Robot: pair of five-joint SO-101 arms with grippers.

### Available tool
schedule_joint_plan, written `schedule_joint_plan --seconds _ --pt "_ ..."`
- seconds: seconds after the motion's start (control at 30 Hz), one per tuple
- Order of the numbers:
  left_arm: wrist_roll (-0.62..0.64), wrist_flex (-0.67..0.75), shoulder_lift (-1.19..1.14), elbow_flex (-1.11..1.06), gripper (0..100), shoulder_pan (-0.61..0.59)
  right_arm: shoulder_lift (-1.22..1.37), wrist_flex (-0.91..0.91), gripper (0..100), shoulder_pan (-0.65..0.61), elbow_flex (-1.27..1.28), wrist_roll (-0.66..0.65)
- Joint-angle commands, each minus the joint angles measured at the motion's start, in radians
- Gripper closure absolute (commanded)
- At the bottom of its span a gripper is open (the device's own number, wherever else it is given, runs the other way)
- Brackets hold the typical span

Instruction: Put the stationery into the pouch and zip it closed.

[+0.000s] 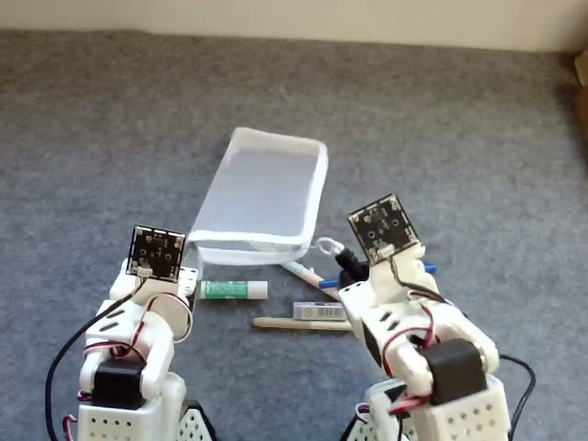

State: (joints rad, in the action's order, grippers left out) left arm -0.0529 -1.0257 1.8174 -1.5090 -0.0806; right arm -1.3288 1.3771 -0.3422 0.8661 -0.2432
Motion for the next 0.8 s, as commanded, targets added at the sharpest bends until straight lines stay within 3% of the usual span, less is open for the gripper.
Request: schedule_joint_plan --seconds 0.0,0.3,0.6,0.77 --pt "0.044 0.02 0.008 0.004 74 -0.033 -0.024 0.07 99.2 -0.065 -0.163 -0.005" --pt "0.089 0.029 0.008 0.004 72 -0.028 -0.028 0.179 99.2 -0.188 -0.251 -0.005" --pt "0.091 0.152 0.007 -0.07 72 -0.019 -0.03 0.236 99.2 -0.259 -0.271 -0.006" --pt "0.089 0.149 0.007 -0.062 85 0.013 -0.03 0.234 99.2 -0.255 -0.271 -0.006"
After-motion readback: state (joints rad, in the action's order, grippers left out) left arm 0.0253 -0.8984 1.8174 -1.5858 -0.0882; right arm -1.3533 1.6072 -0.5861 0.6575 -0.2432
